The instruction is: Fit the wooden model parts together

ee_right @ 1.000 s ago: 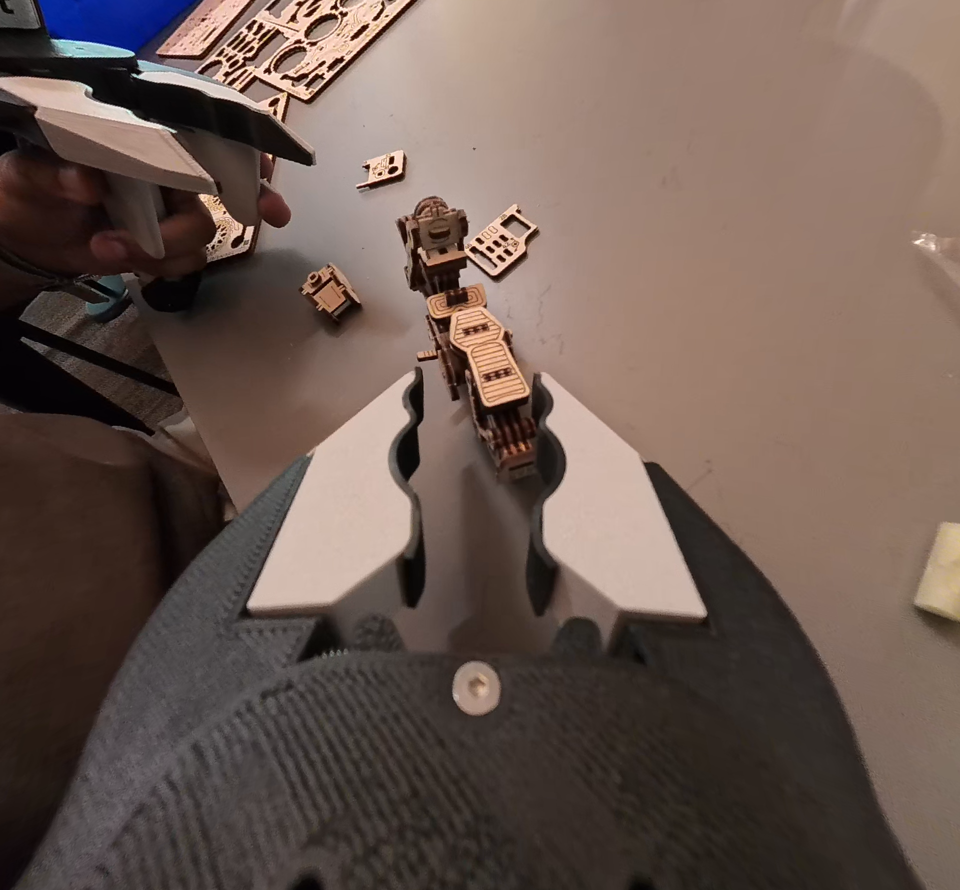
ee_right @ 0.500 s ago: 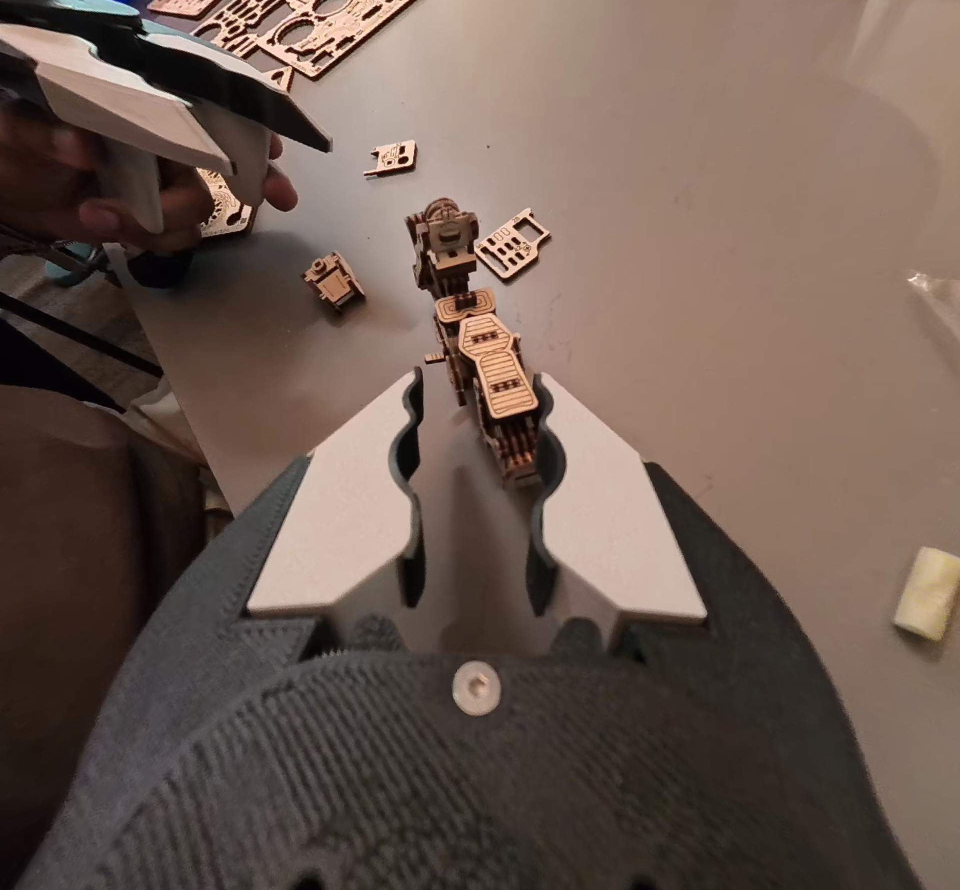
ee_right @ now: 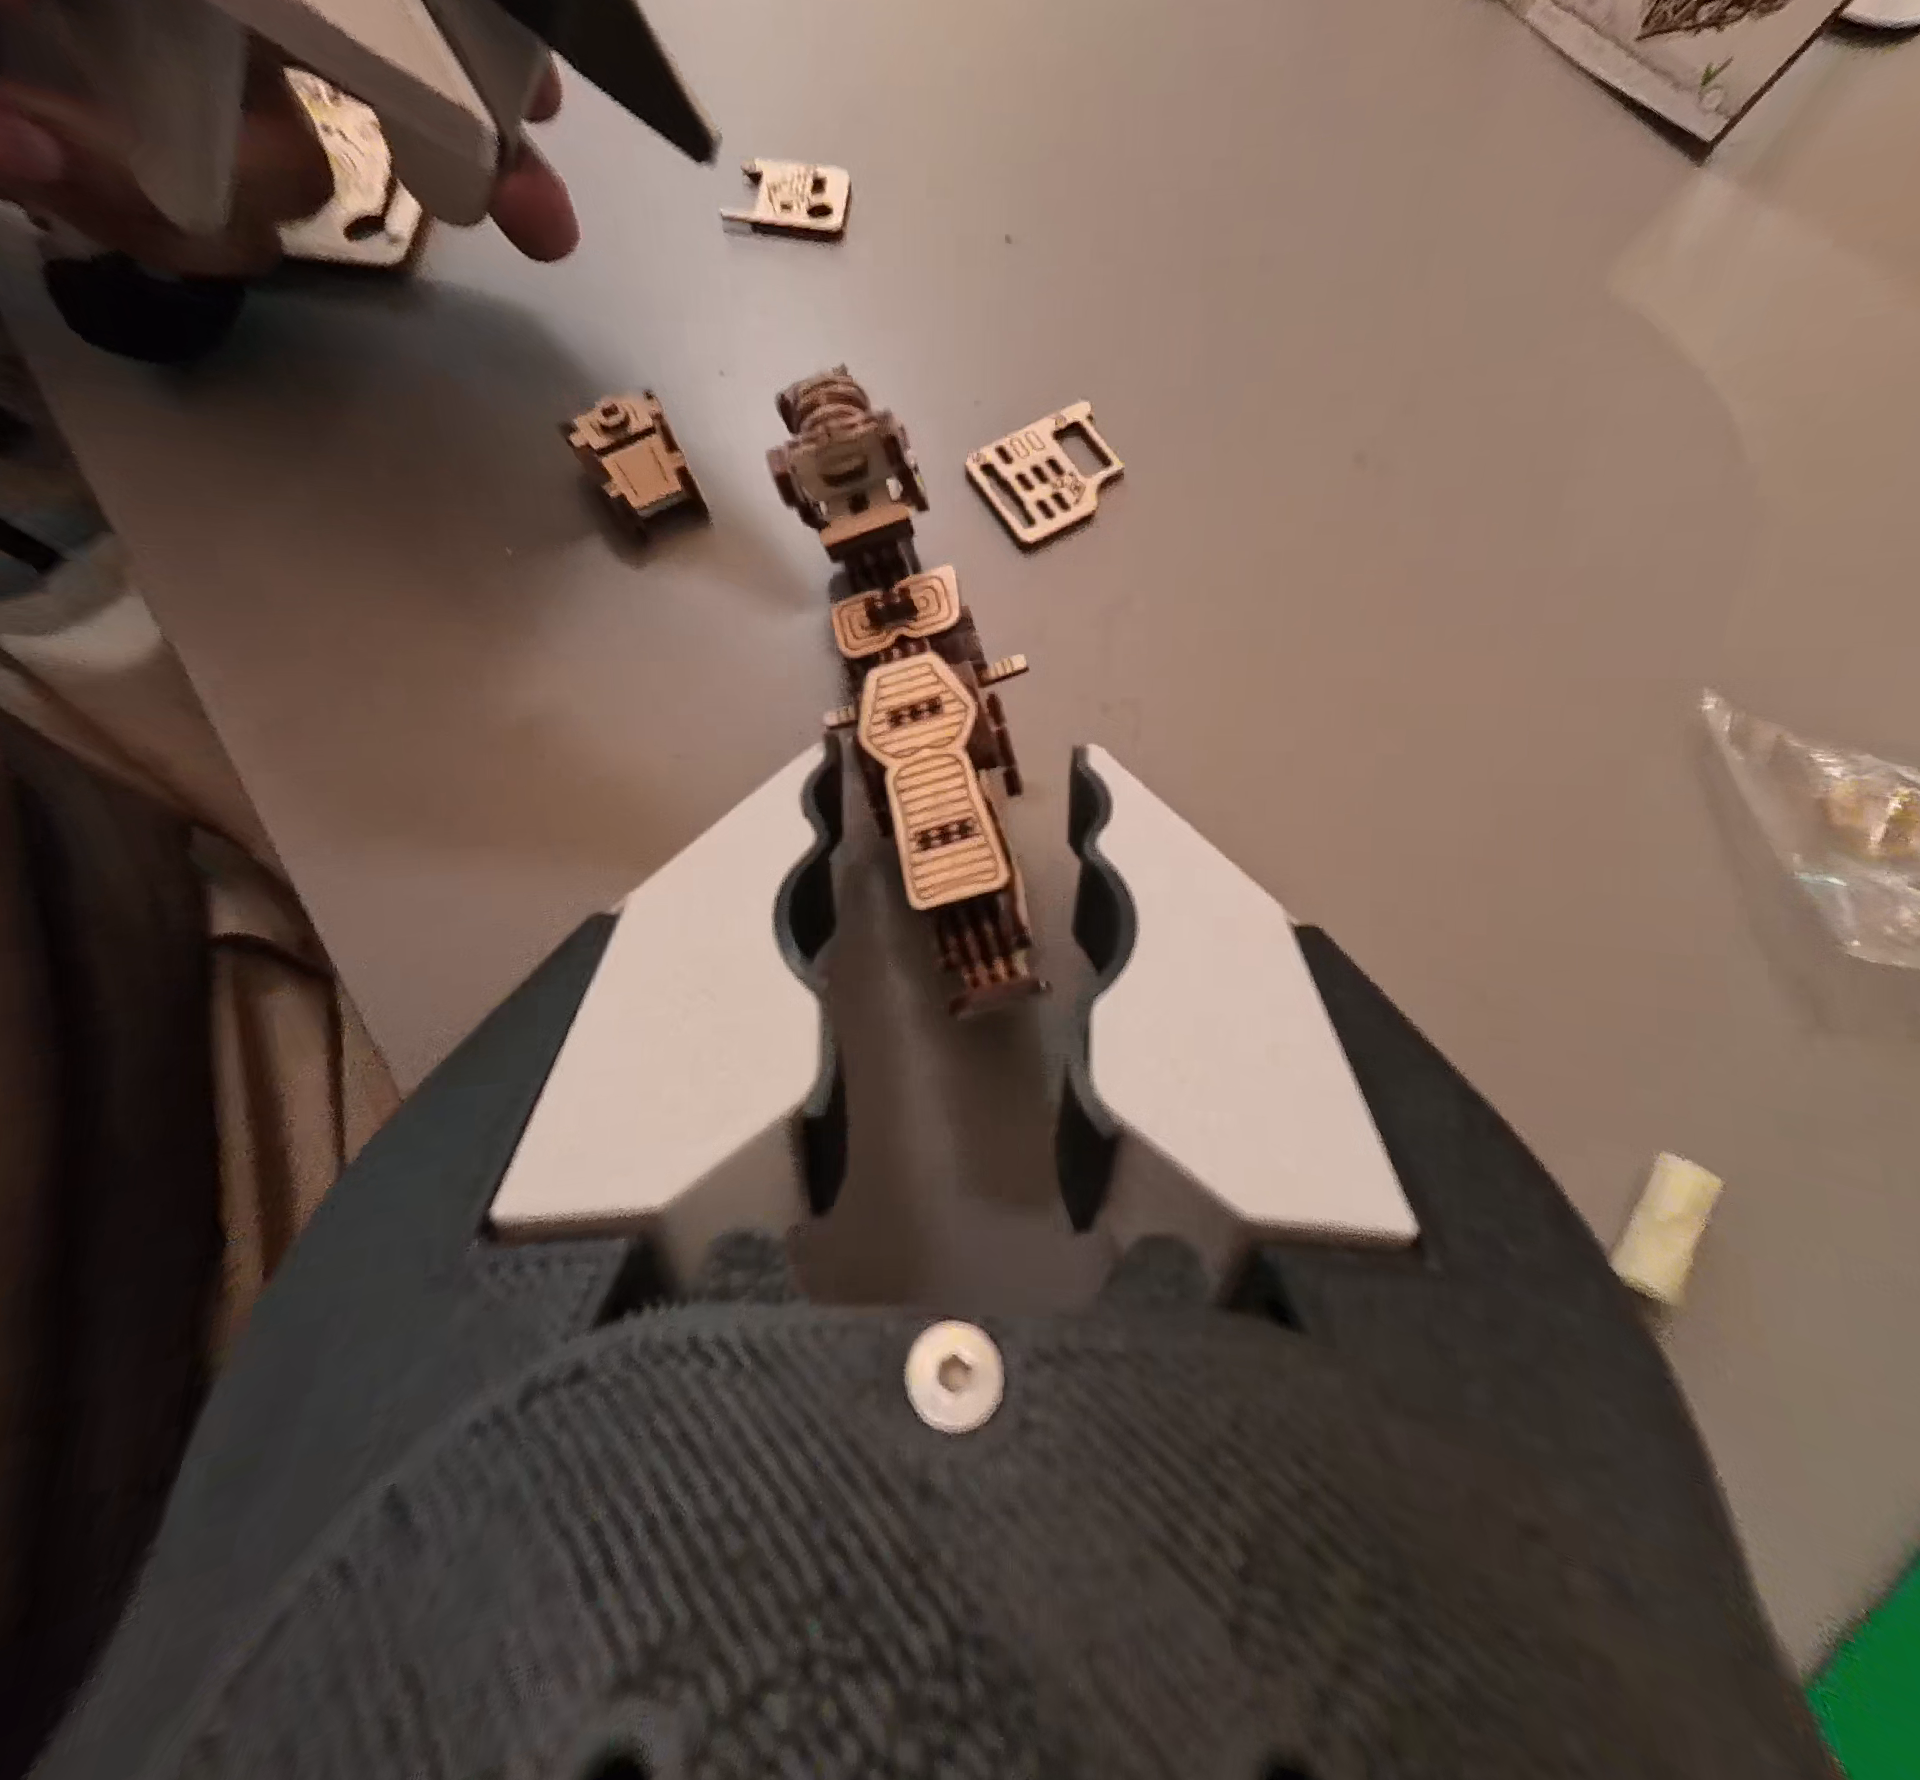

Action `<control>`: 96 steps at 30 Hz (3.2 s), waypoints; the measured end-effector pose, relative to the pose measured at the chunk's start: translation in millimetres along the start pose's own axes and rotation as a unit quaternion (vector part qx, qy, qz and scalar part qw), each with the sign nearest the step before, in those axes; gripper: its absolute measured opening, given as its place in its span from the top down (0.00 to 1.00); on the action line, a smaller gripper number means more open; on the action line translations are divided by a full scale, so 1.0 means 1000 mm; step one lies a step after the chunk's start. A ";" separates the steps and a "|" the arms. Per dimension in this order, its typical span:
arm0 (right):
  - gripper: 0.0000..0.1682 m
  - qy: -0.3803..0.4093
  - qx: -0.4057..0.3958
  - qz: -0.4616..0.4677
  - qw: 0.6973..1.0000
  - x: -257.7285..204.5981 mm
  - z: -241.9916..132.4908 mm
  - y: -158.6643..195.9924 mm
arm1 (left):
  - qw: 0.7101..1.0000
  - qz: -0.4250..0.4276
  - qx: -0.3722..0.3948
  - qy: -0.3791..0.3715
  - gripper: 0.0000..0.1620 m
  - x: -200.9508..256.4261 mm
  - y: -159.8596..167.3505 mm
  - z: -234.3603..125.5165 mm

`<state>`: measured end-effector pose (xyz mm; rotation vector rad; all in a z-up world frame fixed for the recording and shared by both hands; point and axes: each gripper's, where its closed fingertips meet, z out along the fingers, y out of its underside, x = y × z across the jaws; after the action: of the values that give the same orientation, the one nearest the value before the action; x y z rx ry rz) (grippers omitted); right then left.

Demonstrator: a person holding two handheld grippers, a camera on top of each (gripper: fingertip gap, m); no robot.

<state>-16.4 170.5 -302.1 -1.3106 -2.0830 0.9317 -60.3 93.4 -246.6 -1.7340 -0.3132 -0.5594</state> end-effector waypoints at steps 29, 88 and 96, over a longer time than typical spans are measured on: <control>0.63 -0.030 0.110 0.019 0.993 -0.008 -0.017 -0.037 | 1.000 0.003 -0.001 0.001 0.76 0.001 0.000 0.000; 1.00 0.104 0.234 0.143 0.956 0.055 -0.051 -0.035 | 0.992 0.009 0.095 0.084 1.00 0.031 -0.031 -0.015; 0.99 0.079 0.221 0.173 0.957 0.064 -0.039 -0.034 | 0.995 -0.011 0.079 0.066 1.00 0.010 -0.031 -0.012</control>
<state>-33.8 229.7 -247.5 -1.4647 -1.4347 1.3020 -69.7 88.1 -213.0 -1.5356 -0.2752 -0.6444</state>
